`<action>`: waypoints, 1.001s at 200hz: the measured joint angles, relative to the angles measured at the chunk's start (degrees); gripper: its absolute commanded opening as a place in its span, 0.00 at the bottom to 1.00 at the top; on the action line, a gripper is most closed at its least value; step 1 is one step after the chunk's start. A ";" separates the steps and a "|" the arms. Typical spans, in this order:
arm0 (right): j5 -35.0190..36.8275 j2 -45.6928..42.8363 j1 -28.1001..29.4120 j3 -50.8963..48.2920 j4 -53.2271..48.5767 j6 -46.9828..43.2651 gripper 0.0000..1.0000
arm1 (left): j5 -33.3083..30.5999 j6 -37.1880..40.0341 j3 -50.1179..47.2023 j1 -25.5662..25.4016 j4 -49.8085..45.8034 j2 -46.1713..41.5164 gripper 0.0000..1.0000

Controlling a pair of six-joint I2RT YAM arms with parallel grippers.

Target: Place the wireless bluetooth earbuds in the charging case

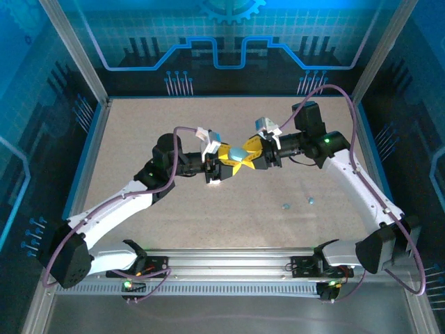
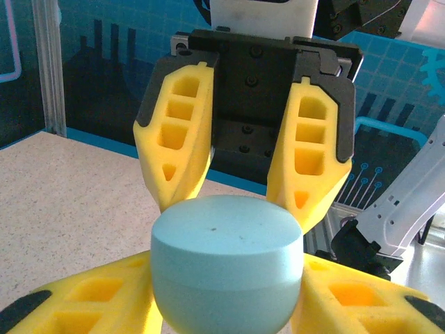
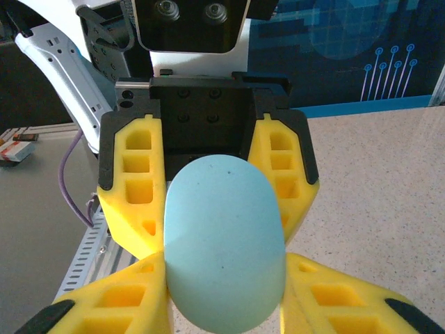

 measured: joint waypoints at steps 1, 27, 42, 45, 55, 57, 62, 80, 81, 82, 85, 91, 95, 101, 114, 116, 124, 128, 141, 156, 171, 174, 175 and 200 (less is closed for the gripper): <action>0.00 0.00 0.00 0.00 0.00 0.00 0.36 | 0.00 -0.02 0.00 0.00 0.00 0.00 0.47; 0.02 0.00 0.09 0.00 -0.02 -0.02 0.37 | 0.24 -0.85 0.00 0.00 0.33 0.20 0.46; 0.17 0.00 0.09 0.00 -0.04 -0.04 0.37 | 0.39 -1.03 0.00 0.00 0.35 0.28 0.43; 0.20 0.00 0.09 0.00 -0.07 -0.04 0.37 | 0.42 -1.05 0.00 0.00 0.33 0.28 0.42; 0.24 0.00 0.09 0.00 -0.07 -0.04 0.37 | 0.42 -1.05 0.00 0.00 0.35 0.28 0.42; 0.24 0.00 0.09 0.00 -0.07 -0.07 0.37 | 0.42 -1.05 0.00 0.00 0.33 0.28 0.42; 0.26 0.00 0.09 0.00 -0.07 -0.13 0.37 | 0.44 -1.05 0.00 0.00 0.33 0.28 0.42; 0.57 0.00 0.22 0.00 -0.11 -0.70 0.37 | 0.42 -1.05 0.00 0.00 0.33 0.28 0.44; 0.59 0.00 0.22 0.00 -0.11 -0.72 0.37 | 0.42 -1.05 0.00 0.00 0.33 0.28 0.44; 0.59 0.00 0.22 0.00 -0.13 -0.74 0.37 | 0.42 -1.05 0.00 0.00 0.31 0.28 0.44; 0.70 0.00 0.28 0.00 -0.11 -0.94 0.37 | 0.42 -1.05 0.00 0.00 0.28 0.28 0.45; 0.96 0.00 0.37 0.00 -0.11 -1.16 0.37 | 0.42 -1.03 0.00 0.02 0.24 0.28 0.45; 1.07 0.00 0.39 0.00 -0.13 -1.31 0.37 | 0.42 -1.05 0.00 0.02 0.17 0.28 0.46; 1.22 0.00 0.46 0.00 -0.17 -1.51 0.37 | 0.39 -1.05 0.00 0.02 0.13 0.33 0.46; 1.57 0.00 0.70 0.00 -0.31 -1.90 0.37 | 0.42 -1.07 0.00 0.02 0.07 0.35 0.47; 1.57 0.00 0.74 0.00 -0.31 -1.99 0.37 | 0.44 -1.07 0.00 0.02 0.07 0.35 0.47; 1.62 0.00 0.85 0.00 -0.35 -2.16 0.37 | 0.63 -1.05 0.00 0.00 -0.07 0.35 0.47; 1.68 0.00 0.85 0.00 -0.35 -2.21 0.37 | 0.66 -1.07 0.00 0.02 -0.07 0.35 0.47; 1.70 0.00 0.85 0.00 -0.39 -2.40 0.37 | 0.68 -1.05 0.00 0.02 -0.11 0.35 0.46; 1.81 0.00 0.92 0.00 -0.52 -2.62 0.37 | 0.81 -1.05 0.00 0.02 -0.15 0.37 0.43; 1.99 -0.02 0.96 0.00 -0.57 -2.62 0.37 | 0.87 -1.07 0.00 0.09 -0.42 0.39 0.38; 1.99 -0.02 0.96 0.00 -0.57 -2.62 0.37 | 0.90 -0.98 0.00 0.09 -0.46 0.39 0.38; 1.99 -0.02 0.96 0.00 -0.57 -2.62 0.37 | 0.90 -1.01 0.00 0.09 -0.46 0.39 0.37; 2.16 -0.02 0.96 0.00 -0.63 -2.62 0.40 | 0.87 -0.94 0.00 0.11 -0.57 0.39 0.33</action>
